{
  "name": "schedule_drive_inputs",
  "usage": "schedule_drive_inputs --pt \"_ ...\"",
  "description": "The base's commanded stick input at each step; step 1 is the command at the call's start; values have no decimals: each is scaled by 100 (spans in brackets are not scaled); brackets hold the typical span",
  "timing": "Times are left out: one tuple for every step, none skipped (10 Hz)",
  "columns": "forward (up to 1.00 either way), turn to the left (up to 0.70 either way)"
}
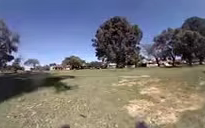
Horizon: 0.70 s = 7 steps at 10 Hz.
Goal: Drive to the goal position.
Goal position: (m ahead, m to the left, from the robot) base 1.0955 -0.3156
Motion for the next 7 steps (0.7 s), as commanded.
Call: schedule_drive_inputs --pt "70 0" --pt "70 0" --pt "70 0" --pt "70 0" --pt "70 0" --pt "70 0" --pt "70 0"
